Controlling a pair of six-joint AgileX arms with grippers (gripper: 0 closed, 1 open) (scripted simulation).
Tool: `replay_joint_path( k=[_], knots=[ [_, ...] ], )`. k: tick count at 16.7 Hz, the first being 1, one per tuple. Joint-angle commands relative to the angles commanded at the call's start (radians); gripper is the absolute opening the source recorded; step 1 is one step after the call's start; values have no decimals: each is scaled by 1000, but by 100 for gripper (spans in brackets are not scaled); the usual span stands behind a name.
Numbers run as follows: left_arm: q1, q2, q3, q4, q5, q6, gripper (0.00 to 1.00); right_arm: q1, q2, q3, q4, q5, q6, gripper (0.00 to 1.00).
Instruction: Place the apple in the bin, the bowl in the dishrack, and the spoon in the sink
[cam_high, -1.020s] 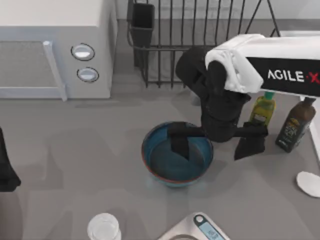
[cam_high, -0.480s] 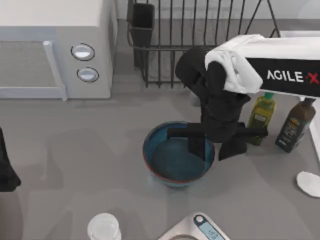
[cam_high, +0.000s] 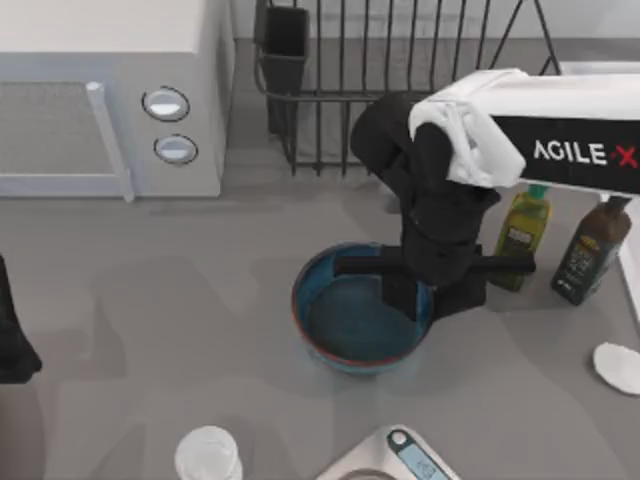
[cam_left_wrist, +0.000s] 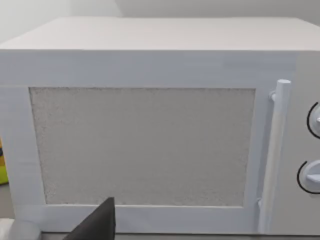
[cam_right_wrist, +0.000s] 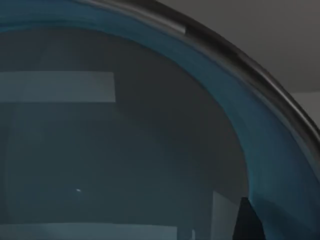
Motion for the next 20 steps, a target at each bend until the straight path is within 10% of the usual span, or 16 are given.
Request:
replay_joint_path(
  k=[20],
  knots=[
    [0,0,0,0,0,0,100,1,-80,281,-359,0,-3,0]
  ],
)
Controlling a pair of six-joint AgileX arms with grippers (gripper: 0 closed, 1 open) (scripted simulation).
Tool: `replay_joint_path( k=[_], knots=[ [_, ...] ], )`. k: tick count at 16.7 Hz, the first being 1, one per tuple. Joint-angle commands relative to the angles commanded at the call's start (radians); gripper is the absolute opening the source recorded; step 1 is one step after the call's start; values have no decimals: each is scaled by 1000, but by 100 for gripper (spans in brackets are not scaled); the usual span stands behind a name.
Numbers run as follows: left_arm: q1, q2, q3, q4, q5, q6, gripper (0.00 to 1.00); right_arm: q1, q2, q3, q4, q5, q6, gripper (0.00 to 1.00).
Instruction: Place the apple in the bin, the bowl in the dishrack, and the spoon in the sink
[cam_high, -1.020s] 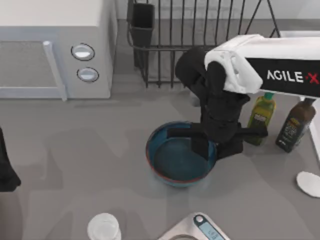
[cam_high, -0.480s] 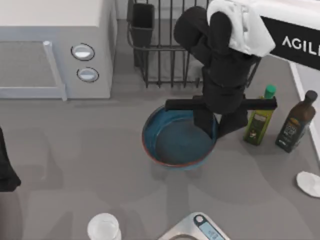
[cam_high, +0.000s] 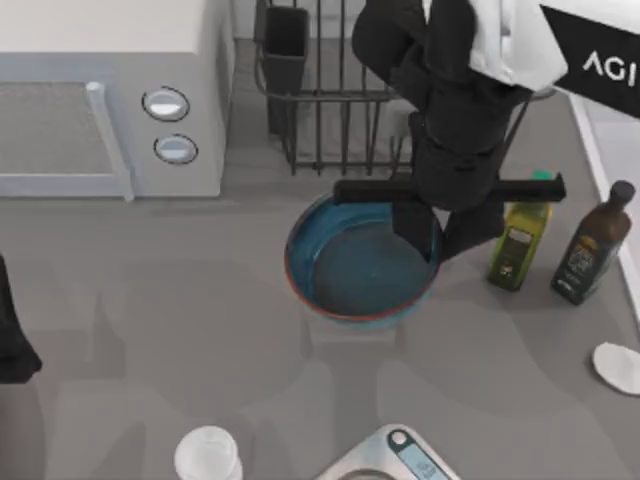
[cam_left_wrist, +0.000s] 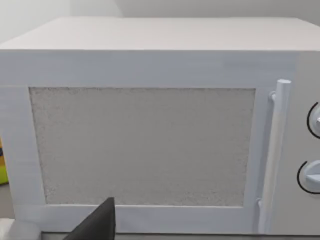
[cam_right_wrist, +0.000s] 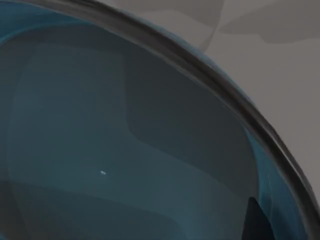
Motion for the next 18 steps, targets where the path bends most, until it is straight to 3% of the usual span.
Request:
replay_joint_path(
  k=[3,6,18],
  knots=[
    [0,0,0,0,0,0,100,26,-35,-10,63,60,-33,0],
    [0,0,0,0,0,0,100,78,-108,-42,210,193,-104,0],
    [0,0,0,0,0,0,100,363,-516,-315,1148,934,-540,0]
  ],
)
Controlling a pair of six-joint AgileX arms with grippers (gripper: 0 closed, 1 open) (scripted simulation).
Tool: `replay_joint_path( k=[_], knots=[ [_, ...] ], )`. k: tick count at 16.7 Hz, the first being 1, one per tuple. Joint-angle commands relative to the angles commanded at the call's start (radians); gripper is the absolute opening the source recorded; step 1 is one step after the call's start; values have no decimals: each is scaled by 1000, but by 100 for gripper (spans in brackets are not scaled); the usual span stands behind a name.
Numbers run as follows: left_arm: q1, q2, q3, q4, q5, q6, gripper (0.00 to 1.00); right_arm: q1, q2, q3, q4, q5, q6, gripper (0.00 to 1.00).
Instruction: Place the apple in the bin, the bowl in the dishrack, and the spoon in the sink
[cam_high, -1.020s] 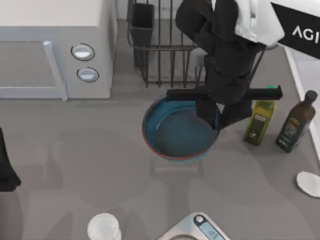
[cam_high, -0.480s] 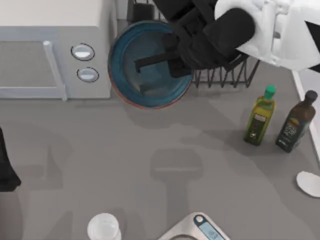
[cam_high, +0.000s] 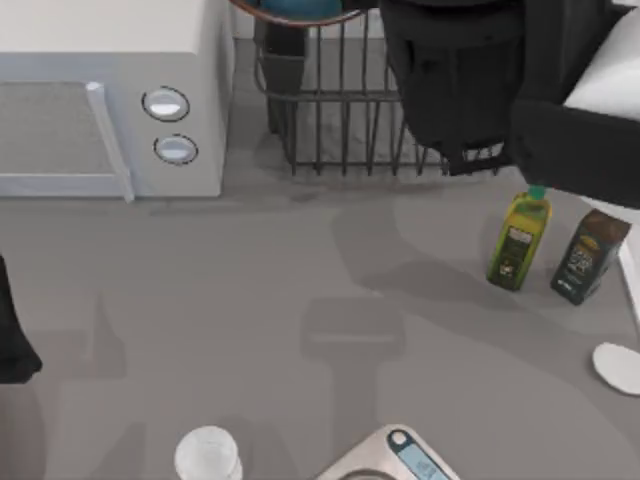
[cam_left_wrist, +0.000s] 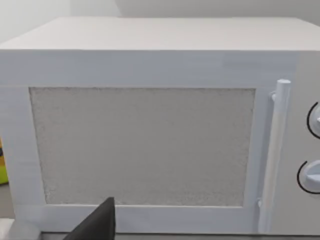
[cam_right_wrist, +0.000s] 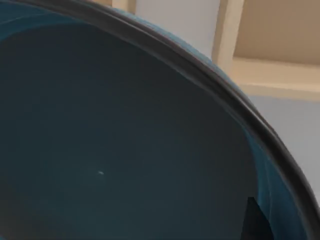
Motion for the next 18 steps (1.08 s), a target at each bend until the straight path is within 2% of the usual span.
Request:
replay_joint_path(
  k=[4,10,14,18],
  knots=[
    [0,0,0,0,0,0,100,48,-93,-35,128,119,-66,0],
    [0,0,0,0,0,0,100,44,-93,-33,134,122,-67,0],
    [0,0,0,0,0,0,100,-27,13,-44,244,67,-70,0],
    [0,0,0,0,0,0,100,-162,232,-79,513,-57,-79,0]
  ],
)
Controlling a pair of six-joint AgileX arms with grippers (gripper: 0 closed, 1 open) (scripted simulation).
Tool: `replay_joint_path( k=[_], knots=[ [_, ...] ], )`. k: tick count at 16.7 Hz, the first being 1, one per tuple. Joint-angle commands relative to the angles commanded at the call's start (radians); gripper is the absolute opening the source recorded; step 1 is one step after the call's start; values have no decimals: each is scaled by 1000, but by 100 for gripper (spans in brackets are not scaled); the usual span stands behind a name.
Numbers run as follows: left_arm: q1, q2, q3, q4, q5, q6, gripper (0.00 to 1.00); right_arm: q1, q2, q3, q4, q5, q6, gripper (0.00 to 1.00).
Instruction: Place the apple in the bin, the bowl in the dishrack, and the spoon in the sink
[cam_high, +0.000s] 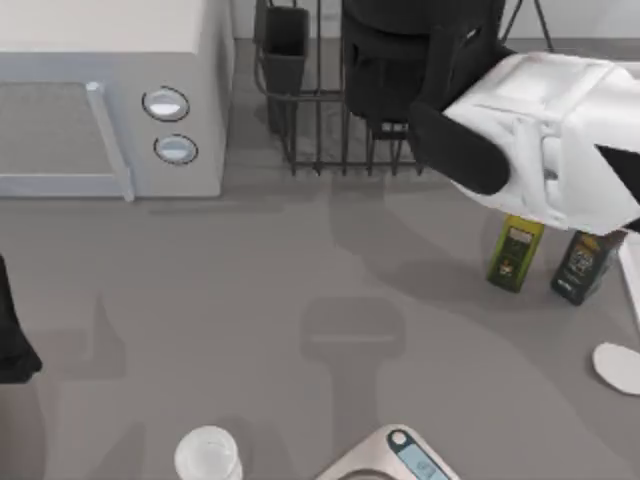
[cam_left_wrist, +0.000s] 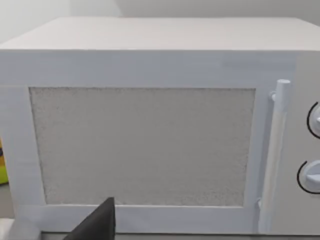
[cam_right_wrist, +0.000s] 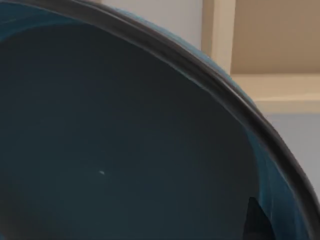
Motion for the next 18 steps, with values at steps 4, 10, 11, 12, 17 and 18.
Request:
replay_joint_path(
  k=[4,10,11,12,17,18],
  knots=[
    [0,0,0,0,0,0,100,-133,196,-43,254,-143,-5,0],
    [0,0,0,0,0,0,100,-194,274,-62,344,-215,-3,0],
    [0,0,0,0,0,0,100,-194,274,-62,344,-215,-3,0],
    [0,0,0,0,0,0,100,-194,274,-62,344,-215,-3,8],
    [0,0,0,0,0,0,100,-194,274,-62,344,-215,-3,45],
    [0,0,0,0,0,0,100,-194,274,-62,344,-215,-3,53]
  ],
)
